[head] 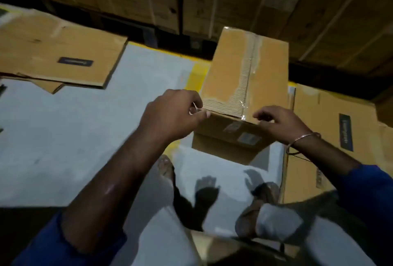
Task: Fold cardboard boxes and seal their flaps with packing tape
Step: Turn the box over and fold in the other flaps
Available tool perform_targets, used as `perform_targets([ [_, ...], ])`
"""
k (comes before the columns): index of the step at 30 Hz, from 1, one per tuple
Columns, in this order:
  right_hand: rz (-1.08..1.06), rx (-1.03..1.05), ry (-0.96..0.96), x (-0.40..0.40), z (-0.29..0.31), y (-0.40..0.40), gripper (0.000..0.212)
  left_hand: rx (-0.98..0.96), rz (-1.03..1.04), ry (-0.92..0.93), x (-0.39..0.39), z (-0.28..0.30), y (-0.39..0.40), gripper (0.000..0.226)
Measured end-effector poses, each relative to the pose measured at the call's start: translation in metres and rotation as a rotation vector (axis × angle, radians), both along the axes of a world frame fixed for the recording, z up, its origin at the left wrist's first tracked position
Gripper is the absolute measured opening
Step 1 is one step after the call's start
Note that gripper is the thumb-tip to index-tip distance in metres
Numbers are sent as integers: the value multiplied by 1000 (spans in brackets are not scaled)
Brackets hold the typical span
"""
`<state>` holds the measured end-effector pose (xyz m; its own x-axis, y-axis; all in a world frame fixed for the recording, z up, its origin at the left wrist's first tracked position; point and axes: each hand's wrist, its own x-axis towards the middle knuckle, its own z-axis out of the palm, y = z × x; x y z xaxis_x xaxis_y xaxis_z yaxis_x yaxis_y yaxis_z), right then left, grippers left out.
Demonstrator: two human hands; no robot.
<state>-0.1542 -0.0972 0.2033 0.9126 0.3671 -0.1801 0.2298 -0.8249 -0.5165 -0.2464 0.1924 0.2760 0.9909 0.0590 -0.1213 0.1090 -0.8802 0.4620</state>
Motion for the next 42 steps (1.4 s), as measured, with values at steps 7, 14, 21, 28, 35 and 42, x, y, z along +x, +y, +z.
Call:
perform_targets([
  [7,-661,41,462,53,-58,-98,83,-160,291,335,118,-126,-45,86],
  [14,-727,228,559,72,-98,-75,79,-584,611,274,148,-183,-62,90],
  [21,-812,170,315,75,-92,-52,79,-606,671,108,151,-197,-63,80],
  [28,-791,197,-222,74,-27,-42,66,-965,722,105,140,-178,-75,63],
  [35,-595,104,-689,64,25,-20,65,-1390,861,315,100,-194,-120,17],
  [42,-263,-62,-542,50,-15,1,59,-1525,1054,411,59,-262,-141,14],
])
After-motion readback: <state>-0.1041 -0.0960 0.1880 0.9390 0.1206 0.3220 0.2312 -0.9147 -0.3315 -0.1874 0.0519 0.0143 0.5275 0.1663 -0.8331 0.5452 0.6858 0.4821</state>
